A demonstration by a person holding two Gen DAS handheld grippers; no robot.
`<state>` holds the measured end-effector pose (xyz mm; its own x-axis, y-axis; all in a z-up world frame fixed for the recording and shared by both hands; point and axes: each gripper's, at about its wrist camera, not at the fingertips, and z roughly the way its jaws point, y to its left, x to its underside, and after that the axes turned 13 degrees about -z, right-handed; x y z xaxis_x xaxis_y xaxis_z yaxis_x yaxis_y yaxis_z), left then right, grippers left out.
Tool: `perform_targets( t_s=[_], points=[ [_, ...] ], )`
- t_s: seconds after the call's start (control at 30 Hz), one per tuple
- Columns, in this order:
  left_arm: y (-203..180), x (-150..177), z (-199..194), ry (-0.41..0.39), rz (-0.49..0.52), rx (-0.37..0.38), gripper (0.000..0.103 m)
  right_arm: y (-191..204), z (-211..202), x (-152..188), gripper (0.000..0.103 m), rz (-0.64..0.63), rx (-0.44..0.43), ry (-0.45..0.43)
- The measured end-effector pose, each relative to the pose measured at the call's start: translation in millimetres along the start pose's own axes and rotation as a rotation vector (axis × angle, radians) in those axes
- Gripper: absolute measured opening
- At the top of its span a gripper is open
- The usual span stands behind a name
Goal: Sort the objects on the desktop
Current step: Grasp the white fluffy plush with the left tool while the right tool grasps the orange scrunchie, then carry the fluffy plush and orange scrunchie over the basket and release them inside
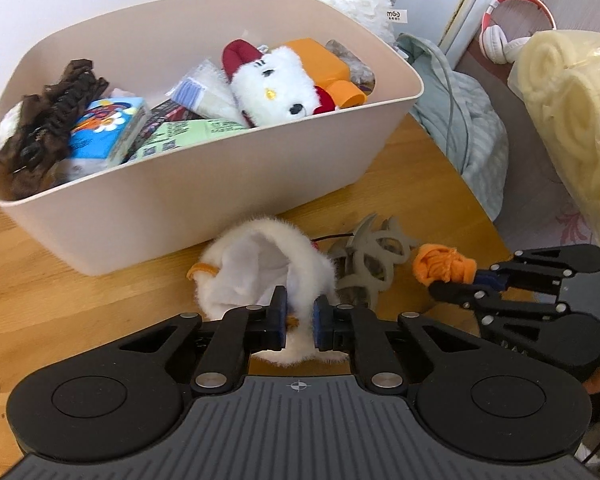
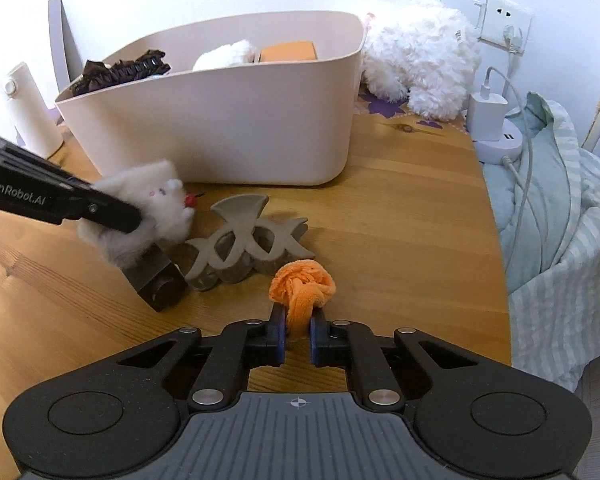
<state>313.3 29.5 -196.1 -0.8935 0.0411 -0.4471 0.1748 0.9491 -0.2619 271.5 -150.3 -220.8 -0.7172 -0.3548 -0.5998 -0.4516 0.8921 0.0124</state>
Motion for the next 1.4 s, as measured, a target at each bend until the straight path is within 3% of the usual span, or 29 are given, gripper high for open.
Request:
perform_targets(
  t_s=[0.8, 1.4],
  points=[
    [27.8, 16.0, -66.8, -0.095, 0.001, 0.025, 0.012, -5.1, -53.7, -11.4, 0.010, -0.059, 0.022, -0.079],
    [34.7, -27.2, -123.4, -0.241, 0.023, 0.045, 0.012, -19.2, -82.3, -92.7, 0.010, -0.174, 0.065, -0.238]
  ],
)
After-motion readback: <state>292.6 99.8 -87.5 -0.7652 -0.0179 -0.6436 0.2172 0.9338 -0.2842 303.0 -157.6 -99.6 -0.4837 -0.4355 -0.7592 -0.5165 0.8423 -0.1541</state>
